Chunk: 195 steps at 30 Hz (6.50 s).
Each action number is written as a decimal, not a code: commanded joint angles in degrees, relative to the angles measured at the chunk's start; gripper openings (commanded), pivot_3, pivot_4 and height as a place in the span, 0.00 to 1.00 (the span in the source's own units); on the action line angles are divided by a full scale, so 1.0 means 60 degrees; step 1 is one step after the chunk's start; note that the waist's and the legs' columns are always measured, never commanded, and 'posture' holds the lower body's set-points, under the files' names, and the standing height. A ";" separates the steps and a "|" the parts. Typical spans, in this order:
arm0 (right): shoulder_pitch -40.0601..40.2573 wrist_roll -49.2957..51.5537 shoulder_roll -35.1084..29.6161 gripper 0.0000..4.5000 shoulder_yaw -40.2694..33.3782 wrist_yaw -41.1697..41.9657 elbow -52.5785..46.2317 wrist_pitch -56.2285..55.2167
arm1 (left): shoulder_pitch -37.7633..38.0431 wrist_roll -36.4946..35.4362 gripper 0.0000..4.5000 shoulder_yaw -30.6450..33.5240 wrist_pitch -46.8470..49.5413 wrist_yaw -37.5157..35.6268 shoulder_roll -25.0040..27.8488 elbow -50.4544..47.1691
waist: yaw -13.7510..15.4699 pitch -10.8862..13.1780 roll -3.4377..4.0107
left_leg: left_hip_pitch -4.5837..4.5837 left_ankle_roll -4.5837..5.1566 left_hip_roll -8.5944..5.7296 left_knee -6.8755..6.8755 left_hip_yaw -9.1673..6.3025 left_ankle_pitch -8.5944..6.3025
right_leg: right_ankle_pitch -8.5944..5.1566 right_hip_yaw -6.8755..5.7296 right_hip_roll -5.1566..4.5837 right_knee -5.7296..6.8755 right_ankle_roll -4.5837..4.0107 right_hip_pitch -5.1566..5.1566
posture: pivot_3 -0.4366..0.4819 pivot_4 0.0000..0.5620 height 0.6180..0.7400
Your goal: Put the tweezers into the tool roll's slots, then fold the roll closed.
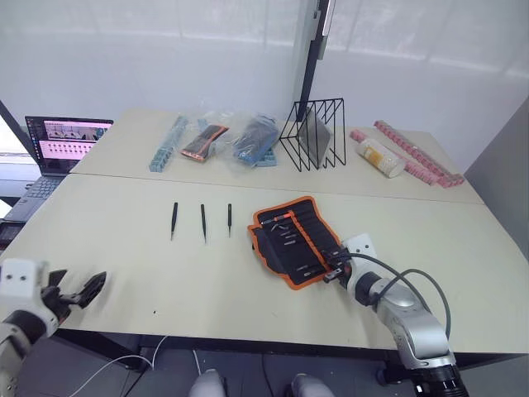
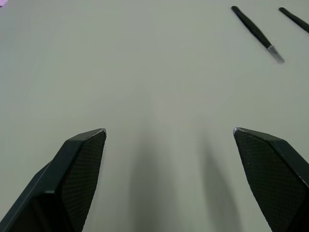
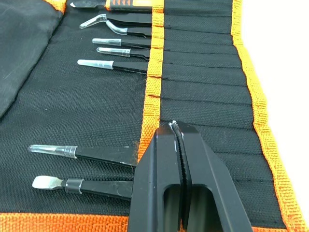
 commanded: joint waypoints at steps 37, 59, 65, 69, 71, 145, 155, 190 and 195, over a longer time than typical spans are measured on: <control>-0.0051 0.0118 -0.0052 0.00 -0.0014 -0.0247 0.0023 0.0604 | -0.5743 0.1653 0.81 -0.5821 0.0020 0.4424 -0.2018 0.3270 | 0.0086 -0.0020 0.0041 | -0.0034 0.0005 -0.0016 0.0011 -0.0017 0.0004 | 0.0004 -0.0003 0.0019 0.0023 0.0005 0.0022 | 0.48 0.27 0.57; 0.0340 0.0117 -0.0027 0.00 -0.0046 -0.0388 -0.0178 0.0612 | -0.5773 0.1362 0.00 -0.5364 -0.0589 0.3138 -0.1236 0.2021 | 0.0090 -0.0014 0.0039 | -0.0066 0.0005 -0.0026 0.0015 -0.0022 0.0005 | 0.0003 -0.0003 0.0012 0.0017 0.0018 0.0006 | 0.48 0.27 0.57; 0.0550 0.0140 0.0022 0.00 -0.0154 -0.0510 -0.0089 0.0731 | -0.5986 0.0188 0.00 -0.5427 0.0767 0.2048 -0.0252 -0.0042 | 0.0089 -0.0006 0.0038 | -0.0065 0.0004 -0.0020 0.0005 -0.0025 0.0003 | 0.0003 -0.0009 0.0014 0.0015 0.0018 0.0007 | 0.48 0.27 0.57; 0.0739 0.0127 0.0142 0.00 -0.0047 -0.0585 -0.0190 0.0815 | -0.6841 -0.0750 0.00 -0.6531 0.1954 0.0913 0.0114 -0.0756 | 0.0131 -0.0006 0.0037 | -0.0065 0.0004 -0.0025 0.0011 -0.0031 0.0004 | 0.0001 -0.0012 0.0013 0.0002 0.0020 0.0018 | 0.48 0.27 0.57; 0.0782 0.0113 0.0213 0.00 0.0000 -0.0667 -0.0208 0.0878 | -0.7469 -0.1007 0.00 -0.7162 0.2411 0.0677 -0.0095 -0.0718 | 0.0127 -0.0006 0.0038 | -0.0067 0.0004 -0.0026 0.0012 -0.0032 0.0004 | 0.0000 -0.0011 0.0014 -0.0007 0.0022 0.0021 | 0.48 0.27 0.57; 0.2159 0.0161 0.1310 0.00 0.0174 -0.2079 -0.1589 0.1037 | -1.2163 0.2193 0.00 -1.3535 0.4680 -0.1233 -0.1374 0.2602 | 0.0046 0.0000 0.0052 | -0.0075 0.0013 -0.0069 0.0018 -0.0043 0.0007 | -0.0011 0.0116 0.0059 -0.0006 0.0058 0.0010 | 0.48 0.27 0.57; 0.1989 0.0083 0.1431 0.00 0.0205 -0.2077 -0.1391 0.0928 | -1.2373 0.2485 0.00 -1.3924 0.4471 -0.1718 -0.1109 0.2734 | -0.0025 0.0000 0.0052 | -0.0073 0.0014 -0.0069 0.0013 -0.0043 0.0007 | -0.0012 0.0118 0.0061 -0.0003 0.0059 0.0008 | 0.48 0.27 0.57; 0.2122 -0.0096 0.1615 0.00 0.0414 -0.2210 -0.1538 0.0974 | -1.3337 0.4407 0.00 -1.3656 0.0966 -0.1413 -0.4411 0.8038 | -0.0137 0.0000 0.0050 | -0.0076 0.0015 -0.0077 0.0020 -0.0045 0.0008 | -0.0014 0.0128 0.0064 0.0003 0.0064 0.0012 | 0.48 0.27 0.57; 0.2074 -0.0096 0.1583 0.00 0.0373 -0.2186 -0.1474 0.0939 | -1.3104 0.4455 0.00 -1.3549 0.1126 -0.1559 -0.4134 0.7538 | -0.0144 0.0000 0.0051 | -0.0075 0.0015 -0.0079 0.0019 -0.0046 0.0007 | -0.0015 0.0132 0.0063 0.0004 0.0066 0.0010 | 0.48 0.27 0.57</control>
